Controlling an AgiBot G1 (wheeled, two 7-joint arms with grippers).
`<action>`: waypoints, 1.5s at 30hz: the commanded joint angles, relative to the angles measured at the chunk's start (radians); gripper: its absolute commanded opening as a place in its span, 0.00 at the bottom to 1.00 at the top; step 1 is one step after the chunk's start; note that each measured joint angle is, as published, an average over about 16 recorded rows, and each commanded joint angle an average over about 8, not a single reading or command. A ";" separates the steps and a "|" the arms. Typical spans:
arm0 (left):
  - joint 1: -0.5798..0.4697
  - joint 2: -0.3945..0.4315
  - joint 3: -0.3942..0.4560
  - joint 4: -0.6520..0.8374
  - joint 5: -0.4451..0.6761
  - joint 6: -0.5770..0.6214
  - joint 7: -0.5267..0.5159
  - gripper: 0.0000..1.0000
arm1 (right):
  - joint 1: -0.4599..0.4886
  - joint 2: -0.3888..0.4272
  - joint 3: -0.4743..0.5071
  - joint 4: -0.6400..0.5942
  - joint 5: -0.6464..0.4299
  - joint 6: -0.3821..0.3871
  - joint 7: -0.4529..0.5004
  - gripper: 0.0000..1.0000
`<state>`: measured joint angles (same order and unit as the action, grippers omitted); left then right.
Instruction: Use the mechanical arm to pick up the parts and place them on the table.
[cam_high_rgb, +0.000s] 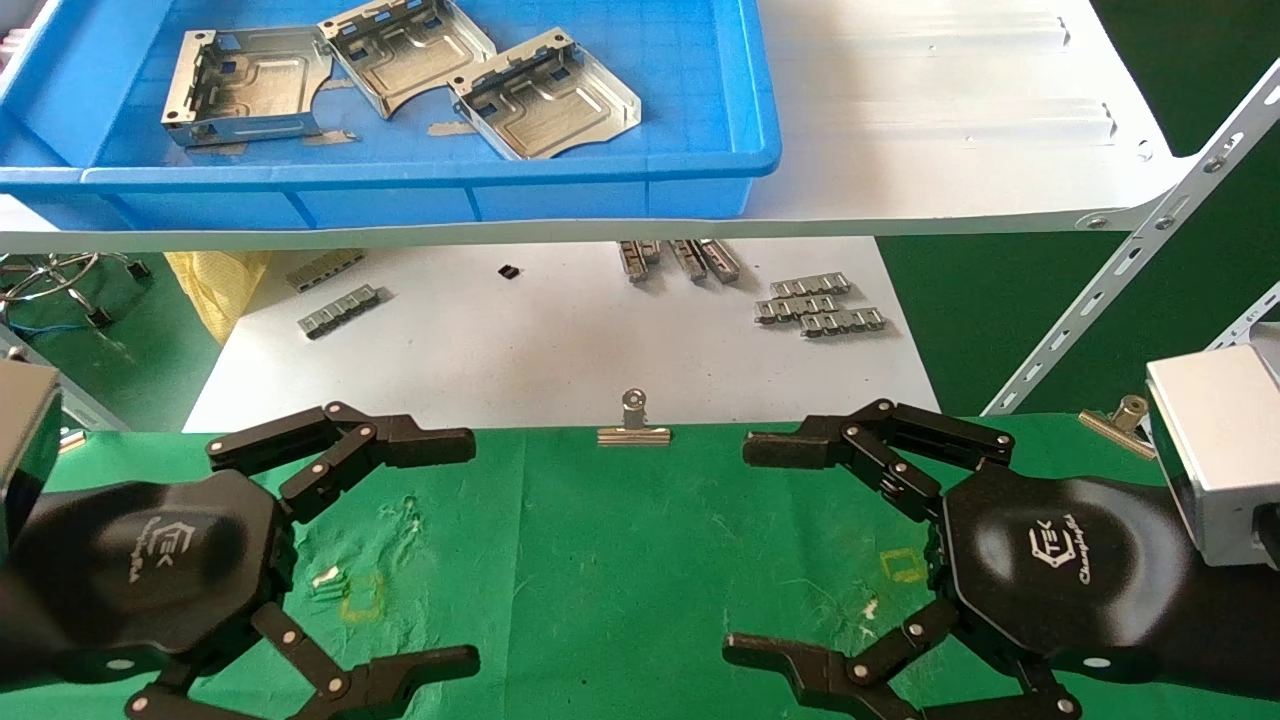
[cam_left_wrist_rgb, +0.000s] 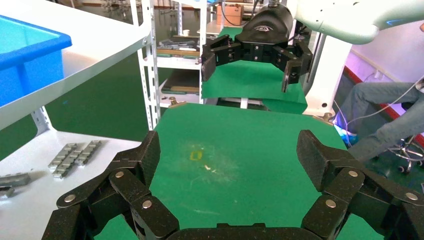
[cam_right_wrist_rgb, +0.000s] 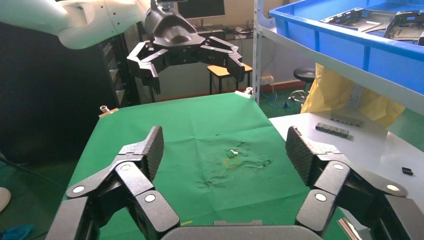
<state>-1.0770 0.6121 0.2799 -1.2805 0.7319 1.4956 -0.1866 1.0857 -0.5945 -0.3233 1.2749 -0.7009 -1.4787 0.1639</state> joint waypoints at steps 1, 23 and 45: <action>0.000 0.000 0.000 0.000 0.000 0.000 0.000 1.00 | 0.000 0.000 0.000 0.000 0.000 0.000 0.000 0.00; 0.000 0.000 0.000 0.000 0.000 0.000 0.000 1.00 | 0.000 0.000 0.000 0.000 0.000 0.000 0.000 0.00; -0.001 0.001 0.000 0.000 0.001 -0.001 0.001 1.00 | 0.000 0.000 0.000 0.000 0.000 0.000 0.000 0.00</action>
<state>-1.0901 0.6193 0.2802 -1.2760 0.7364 1.4927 -0.1828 1.0857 -0.5945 -0.3233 1.2748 -0.7009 -1.4787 0.1638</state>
